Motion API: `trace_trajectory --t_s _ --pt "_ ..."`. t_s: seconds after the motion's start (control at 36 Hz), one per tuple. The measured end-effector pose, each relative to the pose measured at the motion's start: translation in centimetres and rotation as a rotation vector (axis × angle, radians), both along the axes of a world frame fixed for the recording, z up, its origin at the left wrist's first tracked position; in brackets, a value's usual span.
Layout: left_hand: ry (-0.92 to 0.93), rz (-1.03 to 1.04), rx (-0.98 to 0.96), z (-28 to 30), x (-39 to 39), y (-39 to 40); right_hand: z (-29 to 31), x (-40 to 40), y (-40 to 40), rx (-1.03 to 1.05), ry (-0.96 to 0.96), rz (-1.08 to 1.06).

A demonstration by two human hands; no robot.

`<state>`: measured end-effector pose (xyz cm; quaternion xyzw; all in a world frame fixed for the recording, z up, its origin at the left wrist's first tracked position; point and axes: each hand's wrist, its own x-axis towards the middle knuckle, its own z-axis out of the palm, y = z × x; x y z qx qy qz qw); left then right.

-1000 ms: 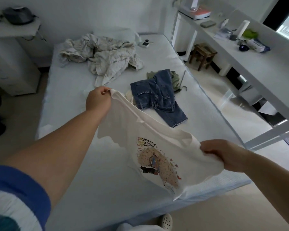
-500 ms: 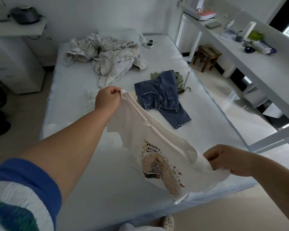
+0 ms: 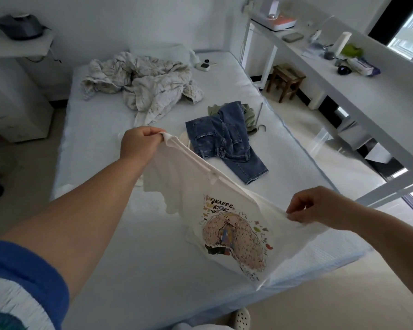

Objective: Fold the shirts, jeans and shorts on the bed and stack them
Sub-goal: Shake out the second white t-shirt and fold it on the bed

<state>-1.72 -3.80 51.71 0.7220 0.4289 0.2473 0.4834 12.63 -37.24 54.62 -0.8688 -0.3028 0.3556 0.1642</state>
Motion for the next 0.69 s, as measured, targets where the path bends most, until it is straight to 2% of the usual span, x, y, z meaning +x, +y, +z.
trace_trajectory --t_s 0.14,0.25,0.33,0.39,0.44,0.5,0.58,0.69 --pt "-0.029 0.094 -0.098 0.1 -0.1 0.6 0.1 -0.1 -0.1 0.211 0.155 -0.211" --pt "0.003 0.096 -0.065 -0.1 0.3 0.5 -0.3 -0.7 0.1 0.275 0.189 -0.327" --pt "0.143 -0.082 0.146 0.8 0.5 -0.8 -0.5 -1.7 0.6 0.326 0.166 -0.384" --pt "0.157 -0.229 0.125 1.8 0.4 -3.1 -0.4 -2.5 1.4 0.401 0.154 -0.389" --pt "0.167 -0.477 0.075 2.3 0.1 -5.6 -0.1 -3.2 2.3 0.509 0.183 -0.387" --pt "0.243 -0.719 0.116 2.0 -0.4 -7.7 0.5 -3.8 2.9 0.595 0.242 -0.367" --pt "0.307 -0.827 0.259 1.1 -0.2 -9.2 1.0 -4.3 3.3 0.652 0.3 -0.309" --pt "0.322 -0.927 0.289 0.0 0.0 -10.6 1.3 -4.7 3.4 0.677 0.368 -0.287"
